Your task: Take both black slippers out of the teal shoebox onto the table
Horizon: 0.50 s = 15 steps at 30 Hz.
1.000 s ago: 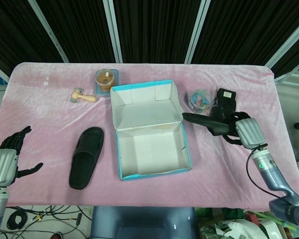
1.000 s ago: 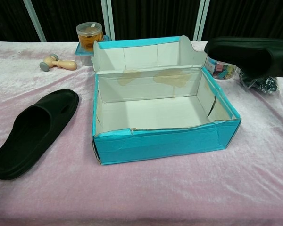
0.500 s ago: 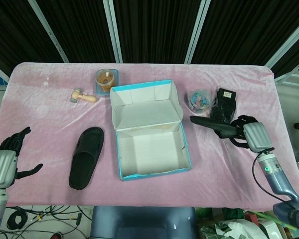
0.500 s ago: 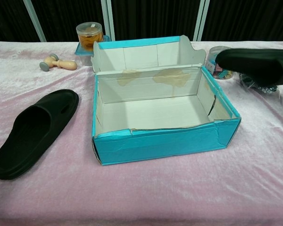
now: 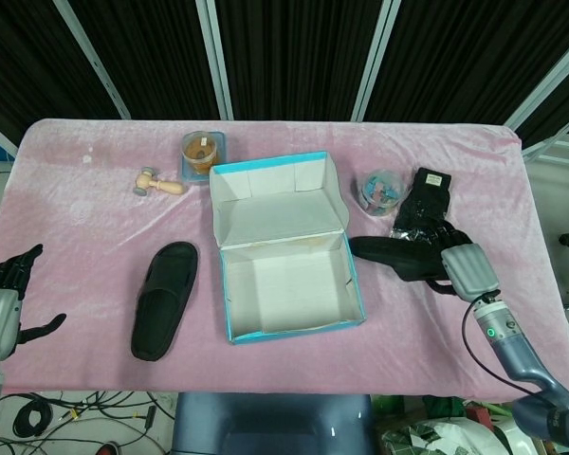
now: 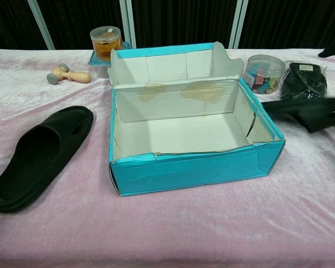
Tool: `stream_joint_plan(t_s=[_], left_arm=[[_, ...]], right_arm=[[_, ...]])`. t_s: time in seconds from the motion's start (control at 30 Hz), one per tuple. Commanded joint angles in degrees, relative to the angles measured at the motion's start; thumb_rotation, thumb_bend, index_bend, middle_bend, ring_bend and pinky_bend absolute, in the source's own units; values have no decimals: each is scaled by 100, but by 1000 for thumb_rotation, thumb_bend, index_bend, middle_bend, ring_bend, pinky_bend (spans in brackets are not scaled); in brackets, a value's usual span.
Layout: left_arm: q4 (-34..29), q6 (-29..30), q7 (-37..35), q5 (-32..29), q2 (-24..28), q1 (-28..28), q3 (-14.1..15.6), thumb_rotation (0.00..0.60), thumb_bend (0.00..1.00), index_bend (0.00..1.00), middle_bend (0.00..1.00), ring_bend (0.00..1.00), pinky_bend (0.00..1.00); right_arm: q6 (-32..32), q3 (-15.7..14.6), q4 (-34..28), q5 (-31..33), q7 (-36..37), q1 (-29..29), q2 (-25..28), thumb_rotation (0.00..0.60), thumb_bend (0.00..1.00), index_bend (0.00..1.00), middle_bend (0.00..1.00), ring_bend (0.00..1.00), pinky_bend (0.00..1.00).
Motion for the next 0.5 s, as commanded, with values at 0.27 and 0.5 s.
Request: stream_joint_plan(t_s=[0.27,0.5], left_arm=[[387,502,-478,137,4,464,189,600,0,48,165,121,168],[717,823,-754,422,-187,830,478,600,0,52,165,122,164]], right_arm=[[1413,-77,-1528,-57,-443,-1002,941,600,207,0,0,0,193],[2100,-325,-1942,-27,-748,-1719,888,600,208,0,0,0,193]])
